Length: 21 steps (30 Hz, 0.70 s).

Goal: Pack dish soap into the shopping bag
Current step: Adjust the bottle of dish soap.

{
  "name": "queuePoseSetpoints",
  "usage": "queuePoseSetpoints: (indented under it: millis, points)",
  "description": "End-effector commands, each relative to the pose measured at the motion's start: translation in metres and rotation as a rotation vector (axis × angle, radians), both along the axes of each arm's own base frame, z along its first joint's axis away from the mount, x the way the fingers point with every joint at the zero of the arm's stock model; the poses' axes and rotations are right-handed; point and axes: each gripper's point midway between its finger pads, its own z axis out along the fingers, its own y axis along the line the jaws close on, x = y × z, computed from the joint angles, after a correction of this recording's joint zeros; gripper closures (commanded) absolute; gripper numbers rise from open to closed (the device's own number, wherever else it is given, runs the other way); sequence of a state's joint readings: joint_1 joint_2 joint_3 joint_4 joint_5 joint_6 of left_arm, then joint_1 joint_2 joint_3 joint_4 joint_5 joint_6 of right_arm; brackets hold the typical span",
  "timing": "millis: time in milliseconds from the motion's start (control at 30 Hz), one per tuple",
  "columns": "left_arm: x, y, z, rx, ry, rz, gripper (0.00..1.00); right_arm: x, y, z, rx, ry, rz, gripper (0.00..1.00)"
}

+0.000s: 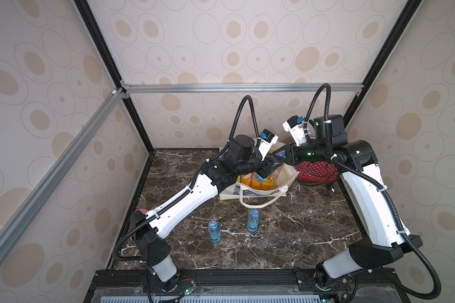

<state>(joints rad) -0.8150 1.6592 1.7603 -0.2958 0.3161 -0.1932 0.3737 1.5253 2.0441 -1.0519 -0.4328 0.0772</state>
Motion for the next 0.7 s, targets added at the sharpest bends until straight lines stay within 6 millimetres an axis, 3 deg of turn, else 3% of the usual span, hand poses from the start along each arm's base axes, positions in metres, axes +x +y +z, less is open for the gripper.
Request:
queuePoseSetpoints:
  millis: [0, 100, 333, 433, 567, 667]
  points:
    - [0.004, 0.001, 0.013, -0.030, -0.038, -0.001, 0.79, -0.006, -0.001, 0.022, 0.039, -0.062, 0.003, 0.84]
    - [0.008, 0.002, 0.012, -0.039, -0.032, 0.010, 0.83, -0.004, -0.011, 0.025, 0.020, -0.090, -0.055, 0.74]
    - [0.018, 0.005, 0.010, -0.070, -0.012, 0.025, 0.87, 0.003, -0.055, 0.034, 0.008, -0.160, -0.250, 0.40]
    - [0.017, 0.004, 0.012, -0.079, -0.010, 0.015, 0.87, 0.002, -0.059, 0.033, 0.017, -0.155, -0.253, 0.31]
    - [0.020, 0.007, 0.014, -0.089, -0.014, 0.025, 0.87, 0.007, -0.070, 0.012, -0.049, -0.109, -0.298, 0.34]
    - [0.027, 0.009, 0.020, -0.125, -0.019, 0.042, 0.88, 0.019, -0.086, -0.027, -0.169, -0.036, -0.376, 0.39]
